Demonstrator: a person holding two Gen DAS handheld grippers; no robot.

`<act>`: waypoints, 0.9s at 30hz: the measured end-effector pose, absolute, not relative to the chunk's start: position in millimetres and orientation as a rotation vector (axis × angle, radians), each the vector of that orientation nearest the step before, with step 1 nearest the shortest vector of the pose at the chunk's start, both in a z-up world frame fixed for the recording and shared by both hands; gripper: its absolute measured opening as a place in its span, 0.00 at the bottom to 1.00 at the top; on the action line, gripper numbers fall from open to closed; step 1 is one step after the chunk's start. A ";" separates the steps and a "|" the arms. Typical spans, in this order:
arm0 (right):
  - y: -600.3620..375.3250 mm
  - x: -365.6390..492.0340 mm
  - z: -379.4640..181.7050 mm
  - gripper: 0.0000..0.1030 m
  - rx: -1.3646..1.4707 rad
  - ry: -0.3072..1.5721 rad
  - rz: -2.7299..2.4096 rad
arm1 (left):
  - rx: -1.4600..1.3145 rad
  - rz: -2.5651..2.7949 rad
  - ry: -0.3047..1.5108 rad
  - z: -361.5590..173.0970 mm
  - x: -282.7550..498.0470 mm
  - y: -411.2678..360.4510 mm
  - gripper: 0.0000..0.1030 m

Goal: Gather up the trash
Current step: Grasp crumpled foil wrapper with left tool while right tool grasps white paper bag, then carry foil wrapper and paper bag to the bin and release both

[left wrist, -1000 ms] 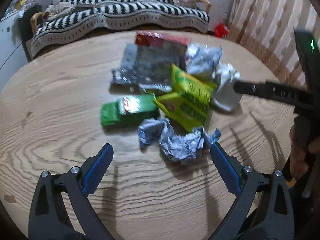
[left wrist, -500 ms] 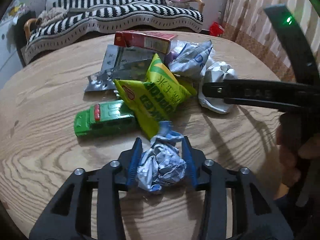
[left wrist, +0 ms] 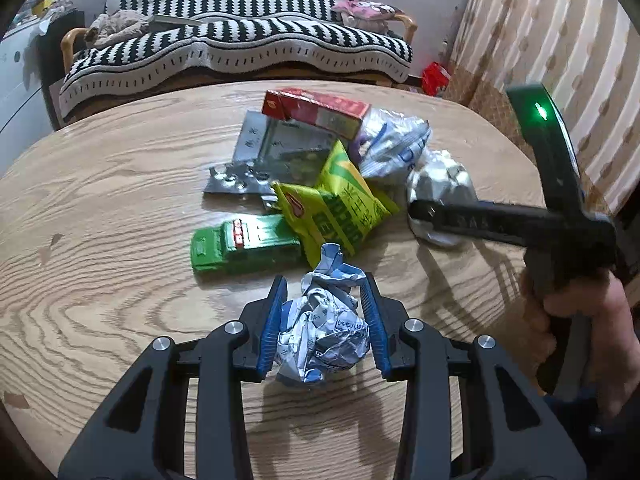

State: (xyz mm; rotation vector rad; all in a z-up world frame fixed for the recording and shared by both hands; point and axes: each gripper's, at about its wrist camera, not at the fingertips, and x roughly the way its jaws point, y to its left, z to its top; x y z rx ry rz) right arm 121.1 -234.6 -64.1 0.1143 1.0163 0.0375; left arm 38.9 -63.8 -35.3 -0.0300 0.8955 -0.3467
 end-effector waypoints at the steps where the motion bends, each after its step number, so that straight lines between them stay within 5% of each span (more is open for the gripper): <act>1: -234.5 116.5 -61.5 0.59 0.100 1.008 0.038 | -0.033 -0.347 0.892 -33.6 38.5 -63.8 0.36; 16: -318.8 42.4 -23.1 0.59 0.148 0.912 -0.008 | 0.009 -0.402 0.864 -10.1 54.7 -143.1 0.36; 27: -466.4 -57.7 -21.1 0.59 0.249 0.867 -0.226 | 0.068 -0.640 0.869 -7.0 36.1 -309.9 0.36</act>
